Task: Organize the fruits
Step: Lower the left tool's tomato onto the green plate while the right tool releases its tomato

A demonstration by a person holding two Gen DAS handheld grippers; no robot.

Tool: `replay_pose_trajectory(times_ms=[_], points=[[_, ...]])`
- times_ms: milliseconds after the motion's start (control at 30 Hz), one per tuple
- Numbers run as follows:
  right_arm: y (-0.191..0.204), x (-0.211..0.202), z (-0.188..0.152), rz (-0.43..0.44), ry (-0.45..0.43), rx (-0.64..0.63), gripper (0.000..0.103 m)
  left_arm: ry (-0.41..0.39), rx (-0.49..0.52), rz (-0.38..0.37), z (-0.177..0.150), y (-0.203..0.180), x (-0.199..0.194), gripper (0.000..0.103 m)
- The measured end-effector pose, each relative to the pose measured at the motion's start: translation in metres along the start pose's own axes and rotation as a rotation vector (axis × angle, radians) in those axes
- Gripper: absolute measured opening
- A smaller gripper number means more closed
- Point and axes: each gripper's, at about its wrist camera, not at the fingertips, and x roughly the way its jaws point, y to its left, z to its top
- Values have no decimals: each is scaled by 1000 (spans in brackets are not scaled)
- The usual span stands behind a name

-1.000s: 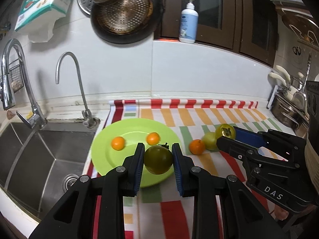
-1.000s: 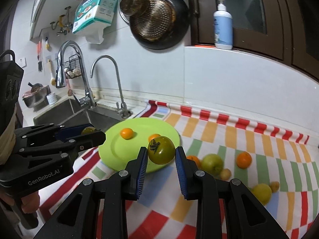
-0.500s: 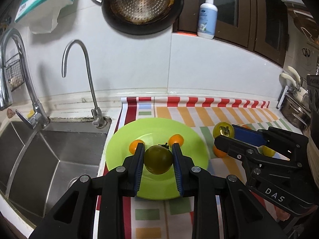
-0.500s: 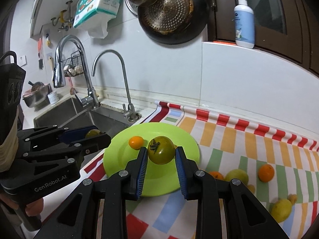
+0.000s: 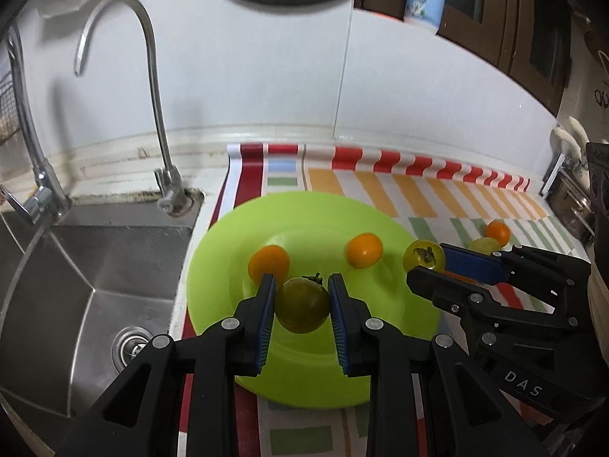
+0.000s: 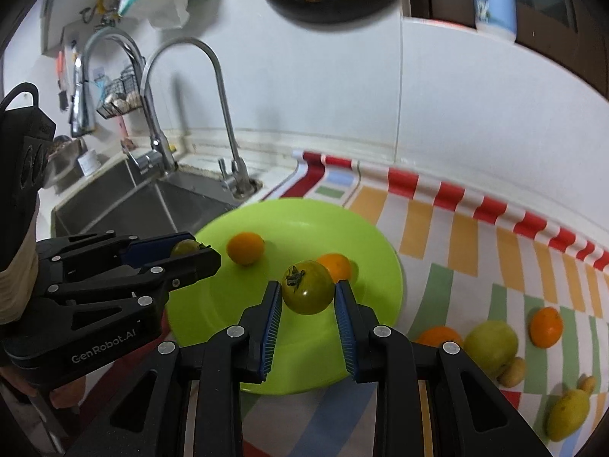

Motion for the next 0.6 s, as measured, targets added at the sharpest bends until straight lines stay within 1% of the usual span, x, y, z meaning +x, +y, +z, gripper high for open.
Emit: replay_pose_trajectory(times_ms=[200,267,300,333,400,600], points=[[-5,16,-2,-2,20,17,30,29,2,-10,-2,1,16,28],[-5,19,-1,-2,23,16,30,36,-6,-16,-2,3,18,35],[-6,20,-1,-1,26,18,30,35,-7,-19,-1,3,18,43],[-6,20,-1,-1,29,24,31,29,-8,-19,-1,3,16,47],[-8,18,-2,-8,28,31,33,20,-2,-4,-1,2,13,47],[-10,2,-4,-27,5,46,33,-10,0,26,-4,-2,-6,47]])
